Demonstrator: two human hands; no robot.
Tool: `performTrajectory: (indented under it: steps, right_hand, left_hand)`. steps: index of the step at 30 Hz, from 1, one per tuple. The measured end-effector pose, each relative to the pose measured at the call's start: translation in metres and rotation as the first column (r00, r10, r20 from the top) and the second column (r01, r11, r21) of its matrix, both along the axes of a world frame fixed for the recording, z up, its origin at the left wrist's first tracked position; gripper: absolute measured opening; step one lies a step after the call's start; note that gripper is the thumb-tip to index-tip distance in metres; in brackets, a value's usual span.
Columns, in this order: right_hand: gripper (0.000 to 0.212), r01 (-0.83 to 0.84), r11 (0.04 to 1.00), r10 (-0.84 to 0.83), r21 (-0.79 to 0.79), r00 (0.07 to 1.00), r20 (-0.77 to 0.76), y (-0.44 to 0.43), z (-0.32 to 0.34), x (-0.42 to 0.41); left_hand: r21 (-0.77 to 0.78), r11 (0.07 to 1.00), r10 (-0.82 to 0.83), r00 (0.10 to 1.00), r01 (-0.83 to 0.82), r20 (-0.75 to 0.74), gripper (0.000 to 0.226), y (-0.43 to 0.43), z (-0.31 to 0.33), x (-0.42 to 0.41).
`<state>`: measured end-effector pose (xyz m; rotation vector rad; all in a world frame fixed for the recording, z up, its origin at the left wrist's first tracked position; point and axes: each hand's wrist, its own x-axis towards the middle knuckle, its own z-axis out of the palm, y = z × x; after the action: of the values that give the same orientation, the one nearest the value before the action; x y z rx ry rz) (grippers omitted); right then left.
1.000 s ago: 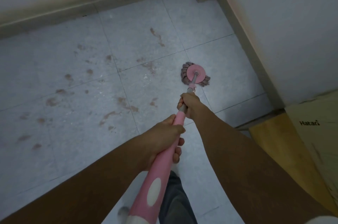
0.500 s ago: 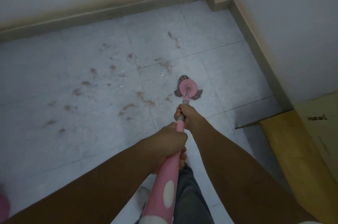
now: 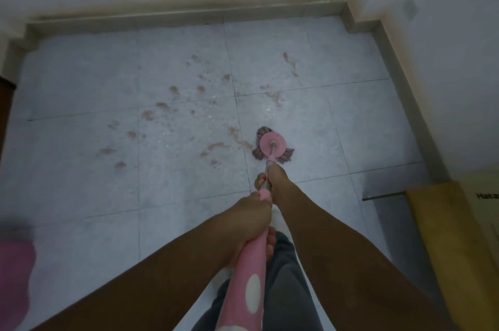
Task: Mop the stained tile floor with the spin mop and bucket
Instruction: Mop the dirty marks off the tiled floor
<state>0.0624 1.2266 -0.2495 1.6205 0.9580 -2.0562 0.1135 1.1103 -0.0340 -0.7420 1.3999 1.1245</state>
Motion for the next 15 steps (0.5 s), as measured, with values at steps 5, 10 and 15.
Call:
performTrajectory:
  steps: [5, 10, 15]
  right_hand:
    - [0.023, -0.042, 0.996, 0.044, 0.078, 0.998, -0.034, 0.018, -0.009, -0.026]
    - [0.031, -0.065, 0.994, 0.068, 0.088, 0.997, -0.035, 0.052, -0.030, -0.079]
    - [0.037, -0.093, 0.991, 0.099, 0.101, 0.993, -0.061, 0.095, -0.050, -0.165]
  left_hand:
    - [0.079, 0.995, 0.062, 0.998, -0.061, -0.006, 0.040, 0.009, -0.015, -0.013]
    - [0.098, 0.992, 0.083, 0.994, -0.076, -0.070, 0.034, 0.036, -0.039, -0.054]
    - [0.085, 0.987, 0.142, 0.988, -0.136, -0.064, 0.016, 0.085, -0.064, -0.127]
